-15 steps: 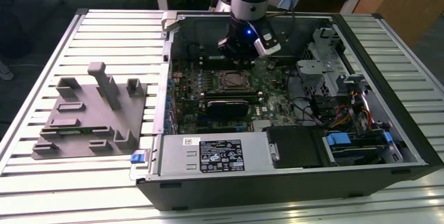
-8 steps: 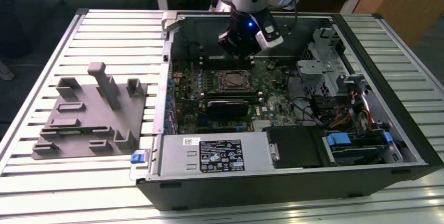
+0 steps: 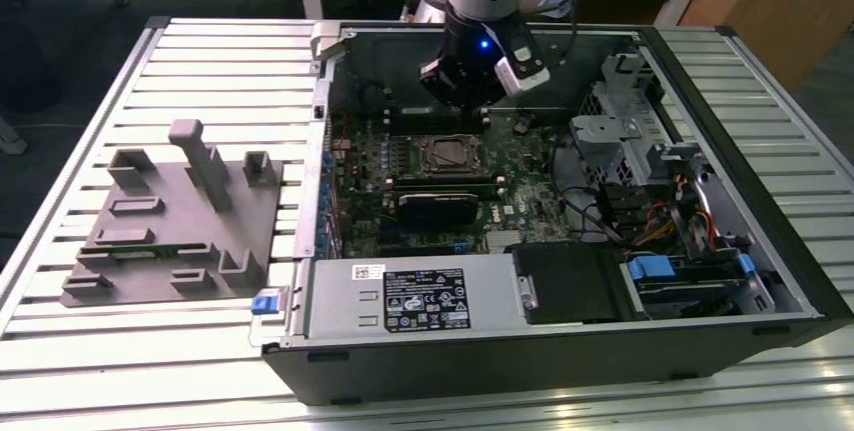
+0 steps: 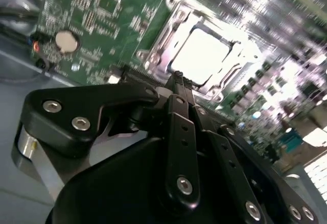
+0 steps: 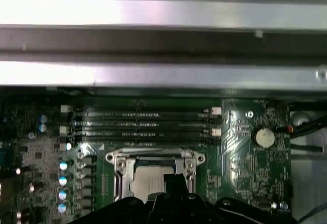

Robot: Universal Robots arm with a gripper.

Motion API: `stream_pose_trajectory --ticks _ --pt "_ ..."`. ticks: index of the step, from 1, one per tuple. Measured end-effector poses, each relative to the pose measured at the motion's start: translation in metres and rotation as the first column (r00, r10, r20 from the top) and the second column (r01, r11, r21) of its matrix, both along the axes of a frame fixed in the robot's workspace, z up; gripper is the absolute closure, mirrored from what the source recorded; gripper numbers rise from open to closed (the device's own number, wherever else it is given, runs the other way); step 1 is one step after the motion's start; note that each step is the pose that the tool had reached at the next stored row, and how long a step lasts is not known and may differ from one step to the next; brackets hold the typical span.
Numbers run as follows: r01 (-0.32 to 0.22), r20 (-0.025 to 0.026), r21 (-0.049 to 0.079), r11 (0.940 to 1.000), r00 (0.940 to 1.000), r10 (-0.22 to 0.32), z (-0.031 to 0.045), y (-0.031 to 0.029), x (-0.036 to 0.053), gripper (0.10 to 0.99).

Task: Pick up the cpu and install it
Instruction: 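Install the second cpu locking lever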

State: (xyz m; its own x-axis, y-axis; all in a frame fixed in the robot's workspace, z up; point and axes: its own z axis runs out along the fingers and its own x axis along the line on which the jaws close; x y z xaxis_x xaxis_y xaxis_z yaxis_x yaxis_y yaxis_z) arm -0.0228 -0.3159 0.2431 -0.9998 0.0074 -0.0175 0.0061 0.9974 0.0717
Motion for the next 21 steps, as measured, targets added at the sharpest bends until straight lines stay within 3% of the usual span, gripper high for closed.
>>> stream_pose_trajectory --ticks 9,14,18,21 --pt "0.000 -0.0016 0.000 1.0000 1.0000 0.000 -0.0004 -0.0365 0.0000 0.980" --pt "0.000 -0.0041 0.000 1.0000 1.0000 0.000 -0.0014 -0.0458 -0.0008 0.980" --pt "0.000 -0.0041 0.000 1.0000 1.0000 0.000 -0.0018 -0.0485 -0.0134 0.980" --pt "0.000 -0.0041 0.000 1.0000 1.0000 0.000 -0.0020 -0.0534 -0.0175 0.980"
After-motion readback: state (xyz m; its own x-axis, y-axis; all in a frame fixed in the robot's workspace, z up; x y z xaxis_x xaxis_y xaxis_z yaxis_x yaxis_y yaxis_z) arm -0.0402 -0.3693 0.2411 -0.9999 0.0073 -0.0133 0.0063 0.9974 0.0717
